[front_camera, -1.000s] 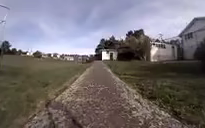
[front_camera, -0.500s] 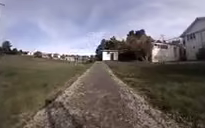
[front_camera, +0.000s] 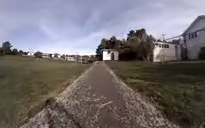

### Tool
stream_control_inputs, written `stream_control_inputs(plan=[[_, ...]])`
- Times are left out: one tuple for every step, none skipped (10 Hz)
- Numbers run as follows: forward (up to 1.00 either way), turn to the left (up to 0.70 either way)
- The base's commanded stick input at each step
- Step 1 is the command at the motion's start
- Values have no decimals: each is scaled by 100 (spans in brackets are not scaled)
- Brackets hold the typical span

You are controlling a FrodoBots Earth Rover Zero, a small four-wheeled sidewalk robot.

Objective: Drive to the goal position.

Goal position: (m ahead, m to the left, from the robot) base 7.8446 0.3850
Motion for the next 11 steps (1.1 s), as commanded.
stream_control_inputs(plan=[[85, 0], [85, 0], [85, 0], [85, 0], [85, 0], [85, 0], [85, 0], [85, 0], [85, 0], [85, 0], [85, 0]])
